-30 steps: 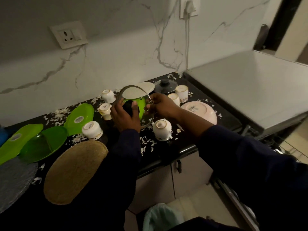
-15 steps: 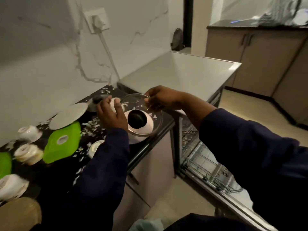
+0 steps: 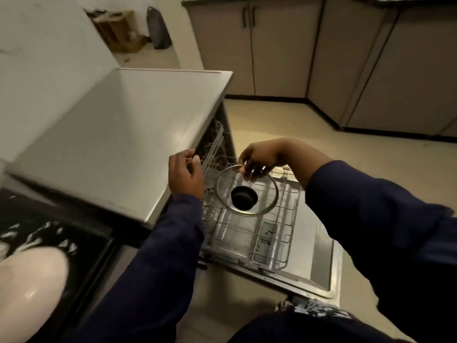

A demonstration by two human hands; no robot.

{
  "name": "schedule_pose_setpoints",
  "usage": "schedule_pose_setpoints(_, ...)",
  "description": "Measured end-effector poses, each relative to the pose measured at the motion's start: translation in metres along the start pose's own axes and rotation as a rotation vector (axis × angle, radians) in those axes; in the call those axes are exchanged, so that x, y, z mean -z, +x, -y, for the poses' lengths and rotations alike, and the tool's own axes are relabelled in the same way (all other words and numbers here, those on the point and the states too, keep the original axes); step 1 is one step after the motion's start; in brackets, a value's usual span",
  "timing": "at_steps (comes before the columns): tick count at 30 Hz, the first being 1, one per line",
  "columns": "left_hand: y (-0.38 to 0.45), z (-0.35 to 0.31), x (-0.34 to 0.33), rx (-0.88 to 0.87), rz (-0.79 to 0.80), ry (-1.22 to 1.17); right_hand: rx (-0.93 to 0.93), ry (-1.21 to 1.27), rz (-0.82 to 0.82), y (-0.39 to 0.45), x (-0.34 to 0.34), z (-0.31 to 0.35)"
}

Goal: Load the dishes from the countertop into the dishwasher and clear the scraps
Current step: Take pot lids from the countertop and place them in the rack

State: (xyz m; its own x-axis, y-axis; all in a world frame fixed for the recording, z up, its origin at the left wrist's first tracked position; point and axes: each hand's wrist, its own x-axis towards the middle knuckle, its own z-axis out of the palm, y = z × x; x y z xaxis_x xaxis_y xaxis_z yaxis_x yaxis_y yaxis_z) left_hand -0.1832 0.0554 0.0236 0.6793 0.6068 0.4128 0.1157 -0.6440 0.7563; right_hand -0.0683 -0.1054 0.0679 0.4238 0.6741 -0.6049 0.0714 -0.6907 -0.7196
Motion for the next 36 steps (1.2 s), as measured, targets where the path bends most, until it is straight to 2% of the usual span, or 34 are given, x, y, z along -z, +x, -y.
schedule_pose_setpoints(7,-0.009,0.005,-0.125,0.157,0.164,0.059,-0.182,0.050,-0.161,0.063,0.069,-0.122)
schedule_pose_setpoints(14,-0.041,0.077,-0.214,0.405,0.326,0.126,-0.299,0.009,-0.302,0.160,0.077,-0.238)
schedule_pose_setpoints(19,-0.062,0.143,-0.262,0.480,0.367,0.134,-0.305,-0.017,-0.269,0.234,0.068,-0.295)
schedule_pose_setpoints(29,-0.095,0.223,-0.285,0.564,0.405,0.147,-0.302,0.016,-0.149,0.323,0.046,-0.344)
schedule_pose_setpoints(36,-0.101,0.242,-0.287,0.622,0.447,0.162,-0.309,0.025,-0.150,0.346,0.051,-0.352)
